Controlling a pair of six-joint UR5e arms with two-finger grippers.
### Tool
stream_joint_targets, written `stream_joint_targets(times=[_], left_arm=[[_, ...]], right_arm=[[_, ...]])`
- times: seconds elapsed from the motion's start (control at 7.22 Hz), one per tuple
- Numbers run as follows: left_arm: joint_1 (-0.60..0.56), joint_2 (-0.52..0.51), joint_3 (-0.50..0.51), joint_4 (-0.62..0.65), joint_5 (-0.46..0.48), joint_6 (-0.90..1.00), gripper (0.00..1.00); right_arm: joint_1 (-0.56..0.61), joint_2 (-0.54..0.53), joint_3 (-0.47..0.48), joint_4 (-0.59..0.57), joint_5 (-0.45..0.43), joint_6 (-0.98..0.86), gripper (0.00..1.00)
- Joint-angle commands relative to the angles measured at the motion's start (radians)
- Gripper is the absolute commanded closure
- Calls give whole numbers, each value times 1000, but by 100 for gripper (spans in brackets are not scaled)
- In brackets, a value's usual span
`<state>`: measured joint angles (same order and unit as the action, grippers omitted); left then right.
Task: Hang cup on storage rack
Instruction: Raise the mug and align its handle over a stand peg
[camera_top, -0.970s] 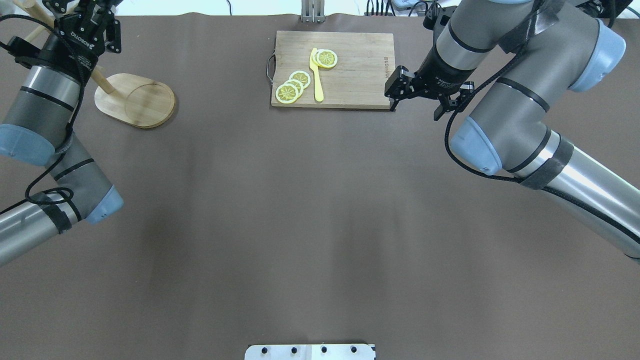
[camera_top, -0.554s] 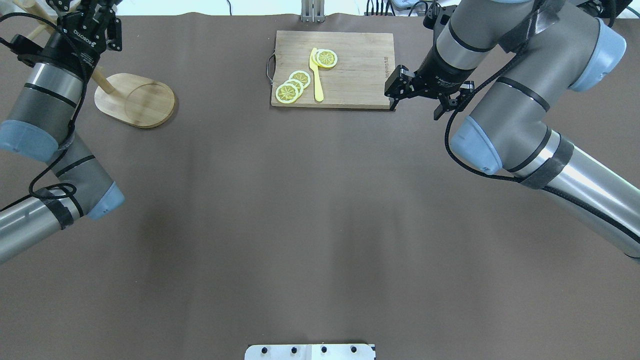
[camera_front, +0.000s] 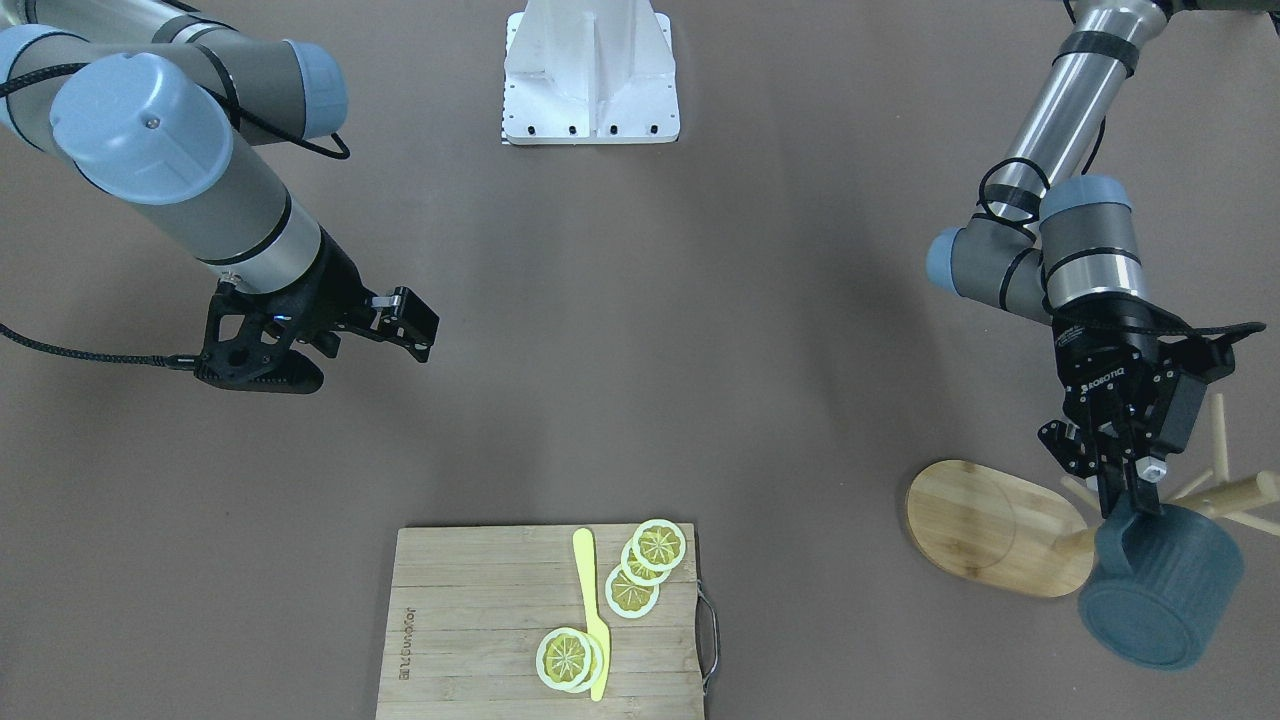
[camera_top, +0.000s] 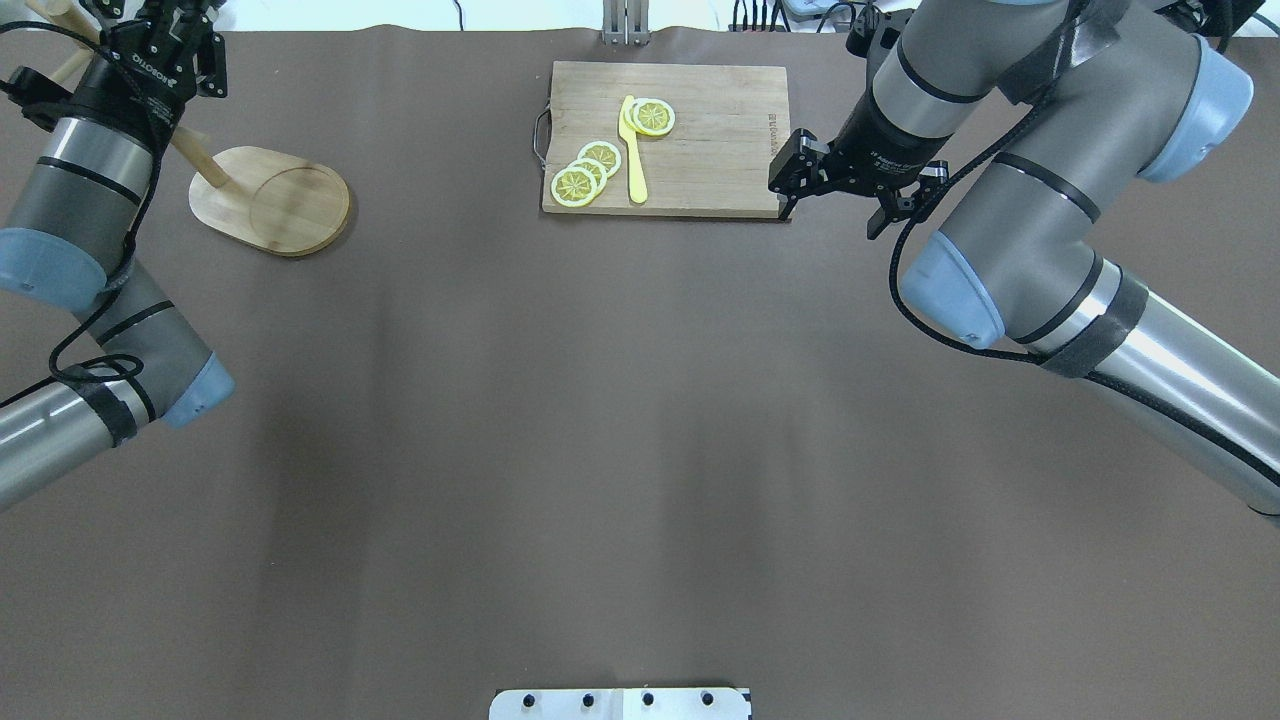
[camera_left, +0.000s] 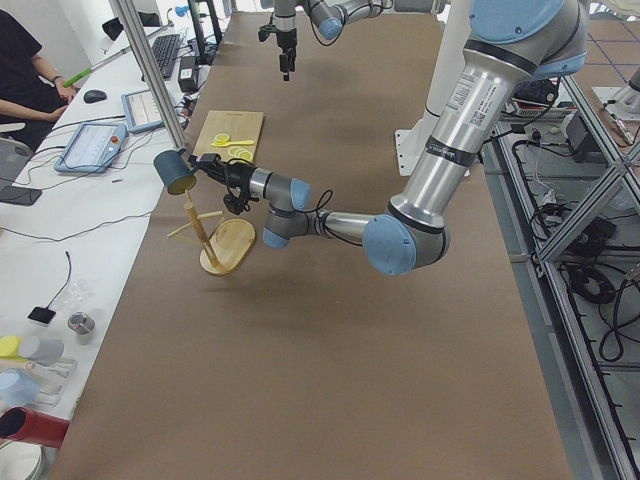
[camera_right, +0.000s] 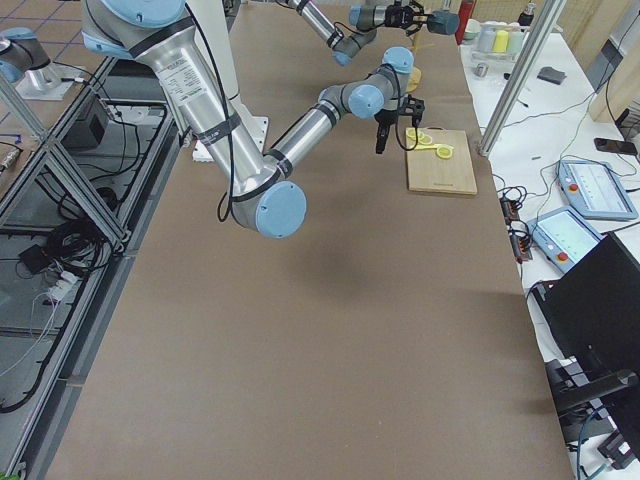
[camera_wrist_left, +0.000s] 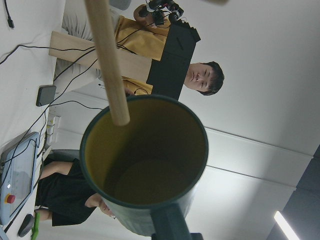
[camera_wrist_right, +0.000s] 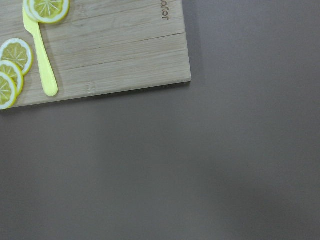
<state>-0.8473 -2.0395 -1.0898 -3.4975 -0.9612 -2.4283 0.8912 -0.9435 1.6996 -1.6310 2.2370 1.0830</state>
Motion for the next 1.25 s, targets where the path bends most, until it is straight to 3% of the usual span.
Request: stream_joint_targets(times=[0.0, 1.11], left_arm=[[-1, 7, 2, 0, -1, -43, 100], [-4, 67, 2, -31, -45, -80, 100]], right_arm=[[0, 0, 0, -1, 0, 0, 0], [0, 0, 0, -1, 0, 2, 0]])
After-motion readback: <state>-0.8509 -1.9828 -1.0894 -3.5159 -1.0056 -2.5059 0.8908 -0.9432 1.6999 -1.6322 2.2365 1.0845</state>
